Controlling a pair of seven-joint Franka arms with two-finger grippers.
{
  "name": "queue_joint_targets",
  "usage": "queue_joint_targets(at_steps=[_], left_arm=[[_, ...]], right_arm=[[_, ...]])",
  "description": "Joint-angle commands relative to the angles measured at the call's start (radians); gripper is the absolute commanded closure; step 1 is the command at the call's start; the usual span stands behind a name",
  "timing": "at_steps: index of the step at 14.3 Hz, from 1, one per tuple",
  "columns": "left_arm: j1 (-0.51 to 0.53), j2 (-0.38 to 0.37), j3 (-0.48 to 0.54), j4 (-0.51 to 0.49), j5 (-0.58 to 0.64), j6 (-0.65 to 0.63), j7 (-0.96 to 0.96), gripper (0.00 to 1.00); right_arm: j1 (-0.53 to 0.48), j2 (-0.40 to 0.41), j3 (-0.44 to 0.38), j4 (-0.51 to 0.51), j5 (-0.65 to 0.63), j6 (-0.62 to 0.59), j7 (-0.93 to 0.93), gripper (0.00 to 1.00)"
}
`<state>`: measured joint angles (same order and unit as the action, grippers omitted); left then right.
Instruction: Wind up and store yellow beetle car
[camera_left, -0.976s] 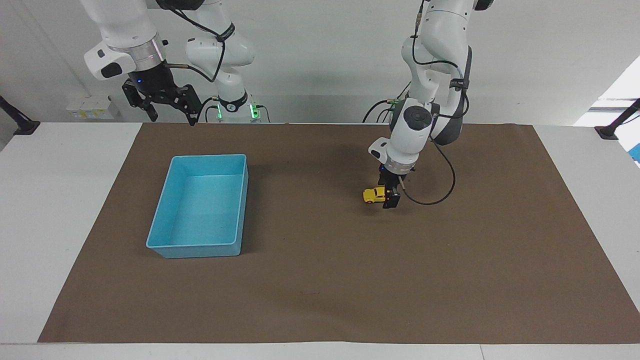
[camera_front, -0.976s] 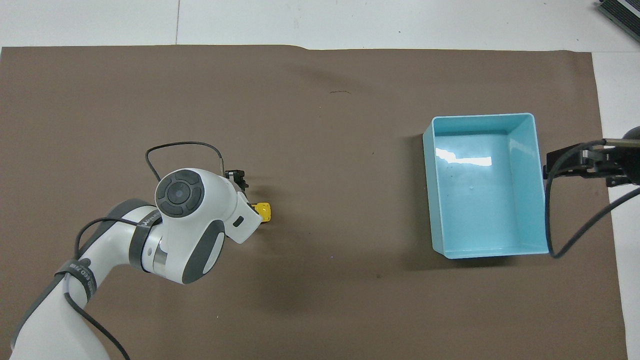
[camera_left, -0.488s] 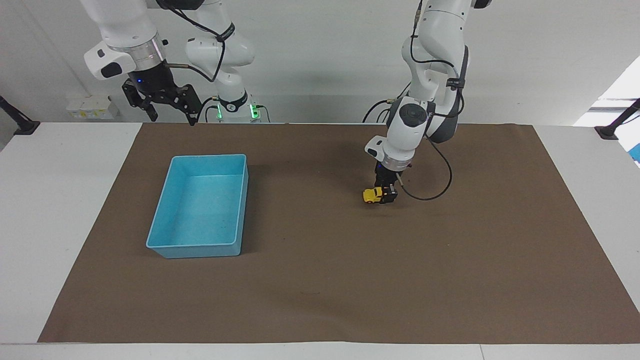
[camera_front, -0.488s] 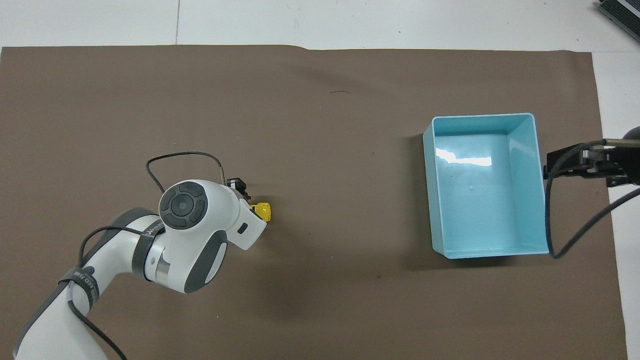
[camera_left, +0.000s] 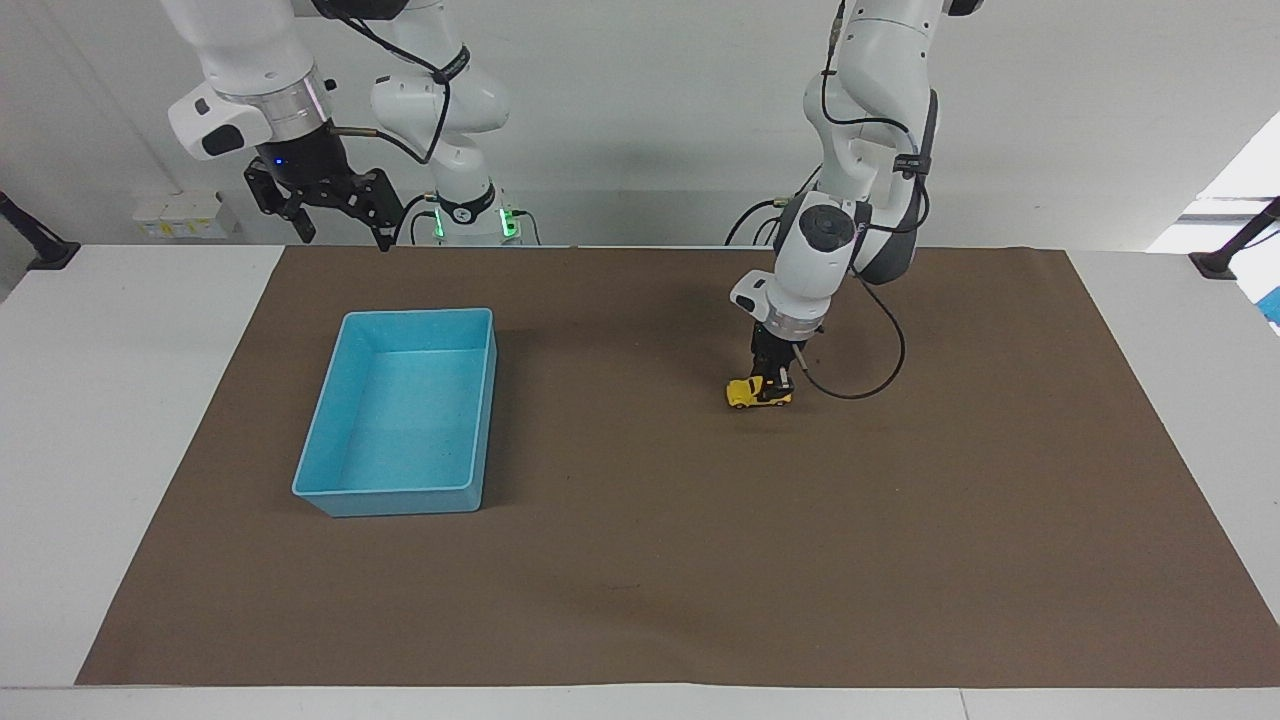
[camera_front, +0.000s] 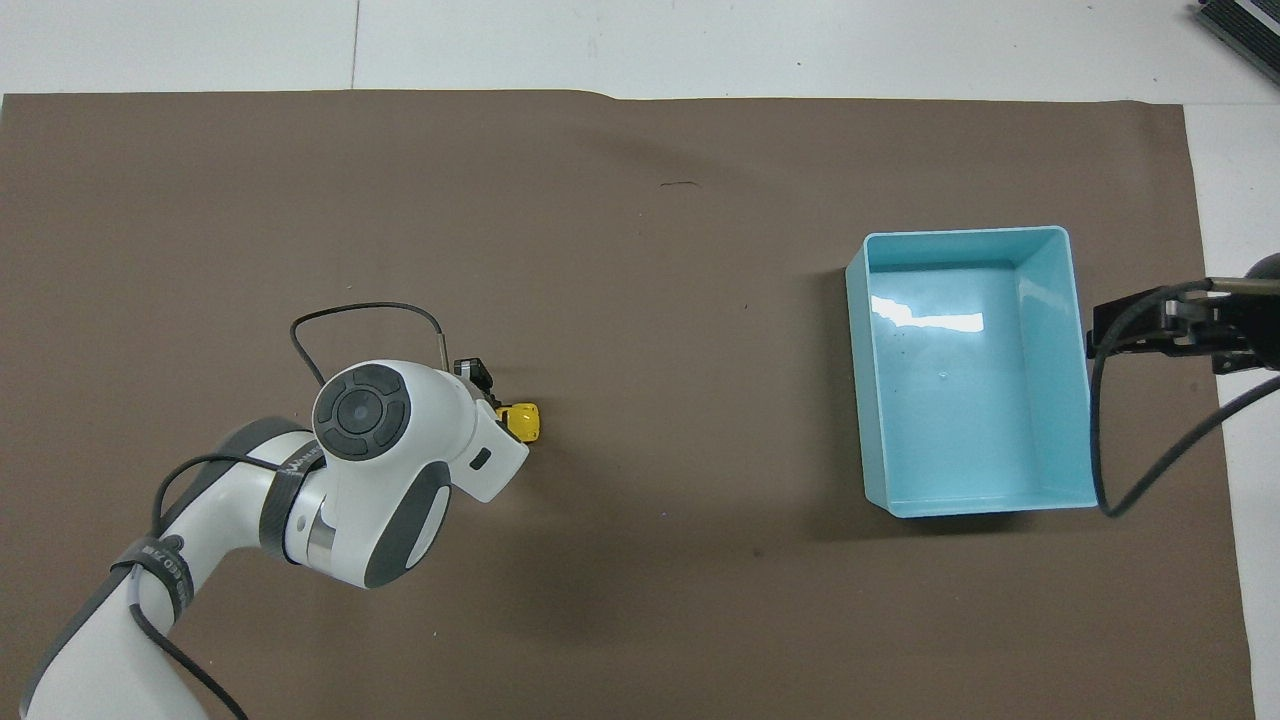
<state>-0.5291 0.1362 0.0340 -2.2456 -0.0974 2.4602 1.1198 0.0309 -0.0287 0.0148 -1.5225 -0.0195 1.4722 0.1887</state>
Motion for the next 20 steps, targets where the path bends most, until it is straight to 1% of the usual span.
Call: queue_joint_targets(at_steps=[1, 6, 11, 14, 17, 20], left_arm=[[0.009, -0.018, 0.017, -0.048, -0.010, 0.019, 0.032, 1.00], [0.110, -0.010, 0.015, -0.051, -0.010, 0.017, 0.155, 1.00], [0.193, -0.007, 0.017, -0.051, -0.010, 0.016, 0.204, 1.00], [0.254, -0.006, 0.017, -0.051, -0.010, 0.014, 0.268, 1.00], [0.294, -0.006, 0.017, -0.051, -0.010, 0.005, 0.311, 1.00], [0.297, -0.006, 0.020, -0.051, -0.010, -0.003, 0.325, 1.00]], right_arm=[[-0.016, -0.022, 0.005, -0.024, 0.020, 0.005, 0.006, 0.00], [-0.016, -0.022, 0.005, -0.024, 0.020, 0.008, 0.006, 0.00], [-0.017, -0.020, 0.005, -0.022, 0.020, 0.017, 0.006, 0.00], [-0.017, -0.022, 0.004, -0.022, 0.020, 0.011, 0.006, 0.00], [-0.016, -0.020, 0.007, -0.022, 0.020, 0.016, 0.005, 0.00], [-0.016, -0.022, 0.005, -0.022, 0.020, 0.014, 0.006, 0.00]])
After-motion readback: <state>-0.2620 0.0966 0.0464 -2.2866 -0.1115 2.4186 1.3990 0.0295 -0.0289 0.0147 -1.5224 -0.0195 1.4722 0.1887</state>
